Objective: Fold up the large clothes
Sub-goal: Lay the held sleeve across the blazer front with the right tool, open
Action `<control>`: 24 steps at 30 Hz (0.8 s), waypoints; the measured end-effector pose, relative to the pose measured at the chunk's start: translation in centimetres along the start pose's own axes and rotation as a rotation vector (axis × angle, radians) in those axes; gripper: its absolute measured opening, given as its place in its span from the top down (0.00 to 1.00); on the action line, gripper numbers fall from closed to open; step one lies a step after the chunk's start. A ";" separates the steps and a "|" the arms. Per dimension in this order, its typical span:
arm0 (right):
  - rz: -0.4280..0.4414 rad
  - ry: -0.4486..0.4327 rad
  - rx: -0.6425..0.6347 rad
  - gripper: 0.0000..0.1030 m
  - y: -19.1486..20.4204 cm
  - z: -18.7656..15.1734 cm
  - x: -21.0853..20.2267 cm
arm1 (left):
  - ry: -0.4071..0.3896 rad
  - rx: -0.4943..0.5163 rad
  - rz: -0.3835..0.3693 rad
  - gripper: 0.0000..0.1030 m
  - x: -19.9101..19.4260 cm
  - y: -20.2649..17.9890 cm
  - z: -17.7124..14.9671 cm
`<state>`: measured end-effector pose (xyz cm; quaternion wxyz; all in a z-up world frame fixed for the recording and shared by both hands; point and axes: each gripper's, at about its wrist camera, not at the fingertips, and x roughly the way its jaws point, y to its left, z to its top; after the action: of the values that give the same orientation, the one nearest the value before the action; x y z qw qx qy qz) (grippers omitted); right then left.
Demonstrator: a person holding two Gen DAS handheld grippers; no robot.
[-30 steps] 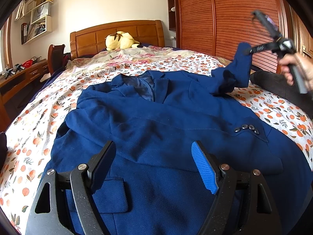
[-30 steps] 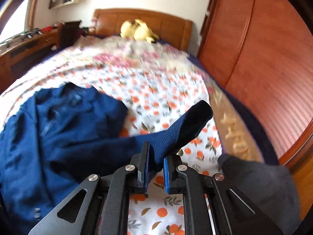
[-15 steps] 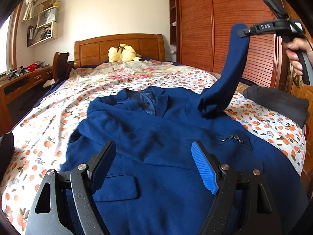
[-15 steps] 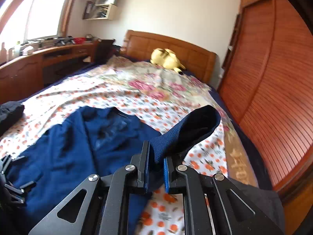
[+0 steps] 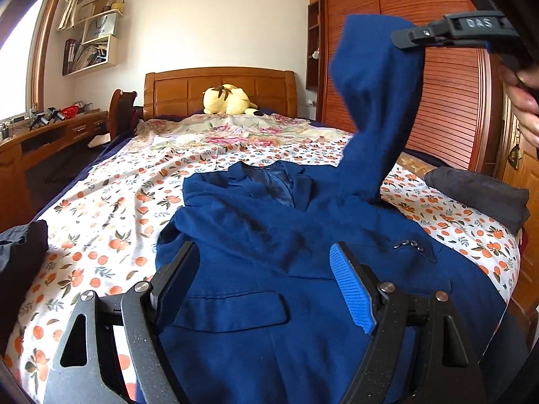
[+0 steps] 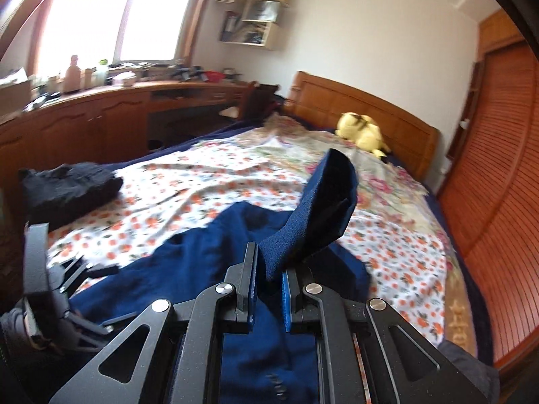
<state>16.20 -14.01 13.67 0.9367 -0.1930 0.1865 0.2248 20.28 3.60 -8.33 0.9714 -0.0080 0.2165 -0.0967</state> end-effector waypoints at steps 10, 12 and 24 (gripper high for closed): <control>0.060 0.025 0.017 0.67 -0.8 1.0 -2.3 | -0.010 -0.051 0.028 0.22 -1.2 3.1 -0.1; 0.068 0.028 0.033 0.65 -1.0 0.6 -2.4 | -0.010 -0.057 0.027 0.22 -1.2 3.5 -0.1; 0.068 0.160 0.142 0.64 -2.3 -5.7 2.6 | 0.027 -0.028 0.022 0.22 -0.5 2.4 -1.0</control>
<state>18.04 -17.53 8.32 0.9220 -0.1369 0.2825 0.2267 19.83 6.05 -9.16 0.9693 -0.0178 0.2308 -0.0833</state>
